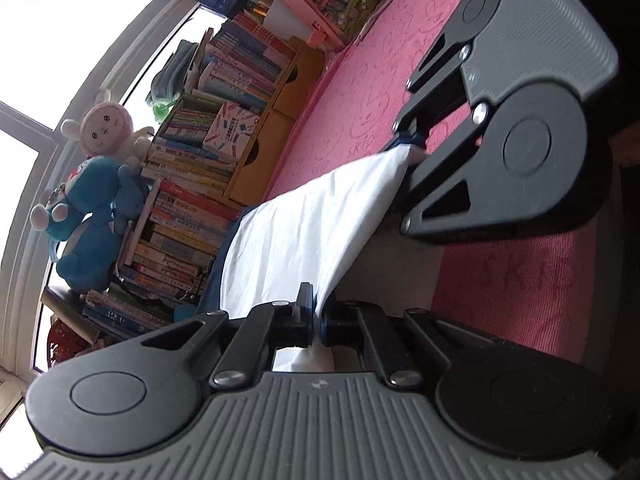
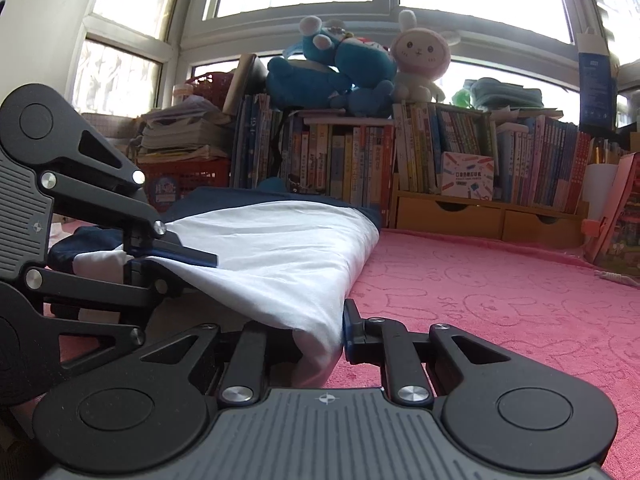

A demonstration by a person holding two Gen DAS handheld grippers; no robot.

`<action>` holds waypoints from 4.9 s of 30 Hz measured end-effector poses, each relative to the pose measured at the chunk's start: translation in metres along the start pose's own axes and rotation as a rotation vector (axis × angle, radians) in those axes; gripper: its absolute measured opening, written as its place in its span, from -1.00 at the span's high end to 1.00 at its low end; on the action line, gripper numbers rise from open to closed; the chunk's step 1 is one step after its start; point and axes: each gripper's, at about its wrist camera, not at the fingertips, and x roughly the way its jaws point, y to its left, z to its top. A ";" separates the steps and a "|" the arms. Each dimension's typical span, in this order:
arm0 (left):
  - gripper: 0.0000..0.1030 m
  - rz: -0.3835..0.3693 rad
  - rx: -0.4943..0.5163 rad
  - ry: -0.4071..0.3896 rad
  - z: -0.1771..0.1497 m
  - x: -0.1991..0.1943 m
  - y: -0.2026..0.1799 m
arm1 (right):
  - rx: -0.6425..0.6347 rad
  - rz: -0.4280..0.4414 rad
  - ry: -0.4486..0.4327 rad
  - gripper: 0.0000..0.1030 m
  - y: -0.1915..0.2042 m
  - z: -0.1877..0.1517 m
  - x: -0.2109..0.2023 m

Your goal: Fold clothes

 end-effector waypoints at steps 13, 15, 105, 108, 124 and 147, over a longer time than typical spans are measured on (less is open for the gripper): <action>0.86 0.052 -0.104 0.237 -0.043 -0.004 0.011 | 0.027 0.022 0.027 0.64 0.001 -0.008 0.000; 0.84 0.052 -0.113 0.270 -0.043 -0.003 0.012 | 0.029 0.031 0.024 0.64 0.001 -0.010 0.000; -0.19 -0.138 -1.766 0.205 -0.100 -0.060 0.046 | 0.135 0.081 0.093 0.54 -0.013 -0.010 0.007; -0.21 -0.190 -1.839 0.159 -0.096 -0.052 0.040 | 0.127 0.090 0.086 0.56 -0.014 -0.003 0.005; -0.28 -0.148 -2.104 -0.022 -0.070 -0.022 0.012 | 0.026 0.097 0.040 0.56 -0.009 0.020 0.004; 0.65 0.246 -1.918 0.203 -0.131 -0.040 0.041 | -0.022 0.066 0.074 0.53 -0.007 0.010 0.004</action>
